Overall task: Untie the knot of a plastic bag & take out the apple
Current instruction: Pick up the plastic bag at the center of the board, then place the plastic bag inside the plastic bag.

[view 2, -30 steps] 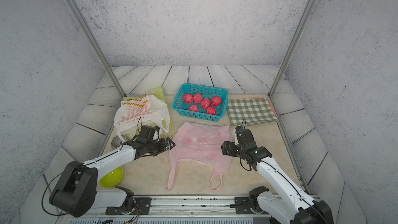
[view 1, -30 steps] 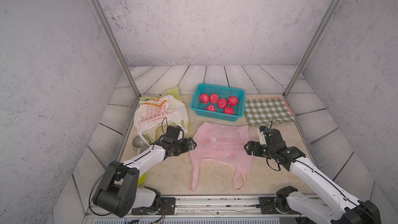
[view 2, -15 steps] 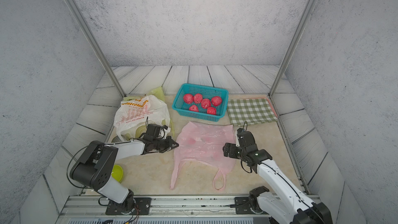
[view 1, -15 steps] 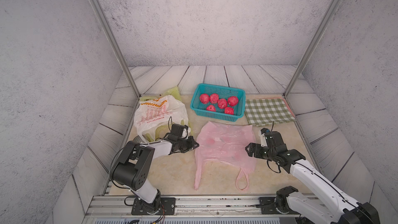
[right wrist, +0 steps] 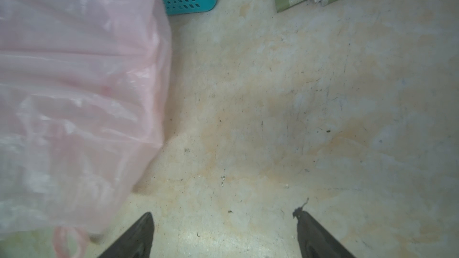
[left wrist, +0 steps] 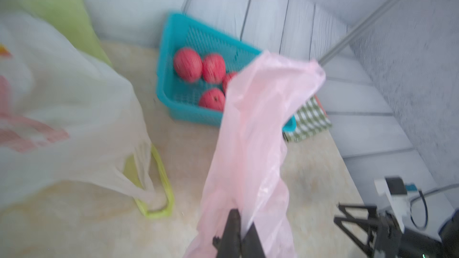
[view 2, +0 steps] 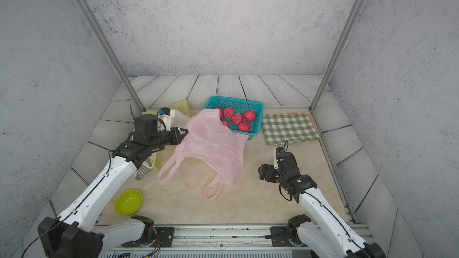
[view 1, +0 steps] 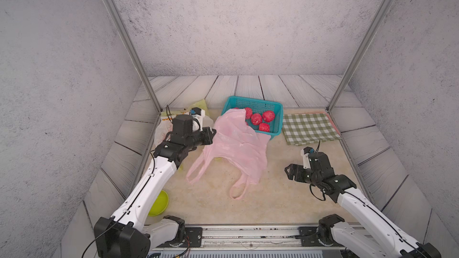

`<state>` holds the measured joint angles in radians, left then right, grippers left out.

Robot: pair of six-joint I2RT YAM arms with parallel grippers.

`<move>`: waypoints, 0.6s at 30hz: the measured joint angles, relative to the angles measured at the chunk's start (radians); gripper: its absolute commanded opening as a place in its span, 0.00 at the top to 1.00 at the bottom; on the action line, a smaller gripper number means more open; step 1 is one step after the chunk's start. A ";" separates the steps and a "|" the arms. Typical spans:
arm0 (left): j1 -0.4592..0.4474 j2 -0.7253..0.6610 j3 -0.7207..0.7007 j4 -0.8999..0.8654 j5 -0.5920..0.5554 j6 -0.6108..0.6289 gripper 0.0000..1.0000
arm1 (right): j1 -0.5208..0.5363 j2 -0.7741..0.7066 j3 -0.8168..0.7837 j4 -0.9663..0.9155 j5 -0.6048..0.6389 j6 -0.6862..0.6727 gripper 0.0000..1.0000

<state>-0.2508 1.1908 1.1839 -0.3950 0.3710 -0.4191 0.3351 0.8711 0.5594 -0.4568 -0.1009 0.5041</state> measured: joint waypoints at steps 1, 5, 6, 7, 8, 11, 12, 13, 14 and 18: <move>0.040 0.016 0.052 -0.023 0.002 0.013 1.00 | 0.000 0.000 -0.002 0.002 0.000 0.000 0.10; 0.209 0.117 0.218 -0.049 0.016 0.031 1.00 | 0.000 0.000 -0.014 0.011 -0.001 0.003 0.11; 0.250 0.138 0.231 -0.046 0.019 0.025 1.00 | 0.000 0.000 -0.016 0.012 -0.001 0.004 0.11; 0.297 0.158 0.234 -0.039 0.026 0.010 1.00 | 0.000 0.000 -0.016 0.012 -0.001 0.005 0.11; 0.343 0.178 0.233 -0.032 0.032 -0.009 1.00 | -0.001 0.000 -0.016 0.013 -0.002 0.005 0.10; 0.462 0.234 0.194 0.029 0.053 -0.076 1.00 | -0.001 0.000 -0.016 0.017 -0.002 0.008 0.11; 0.494 0.249 0.174 0.050 0.062 -0.097 1.00 | -0.001 0.000 -0.016 0.020 -0.003 0.008 0.11; 0.527 0.270 0.149 0.077 0.075 -0.124 1.00 | -0.001 0.002 -0.016 0.024 -0.005 0.009 0.11; 0.548 0.288 0.132 0.095 0.086 -0.142 1.00 | -0.001 0.004 -0.016 0.027 -0.006 0.010 0.11; 0.634 0.364 0.032 0.192 0.145 -0.227 1.00 | -0.001 0.021 -0.017 0.041 -0.019 0.012 0.11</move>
<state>0.3828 1.5547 1.2156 -0.2031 0.5159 -0.6464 0.3344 0.8921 0.5426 -0.4156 -0.1200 0.5159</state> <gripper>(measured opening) 0.046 0.893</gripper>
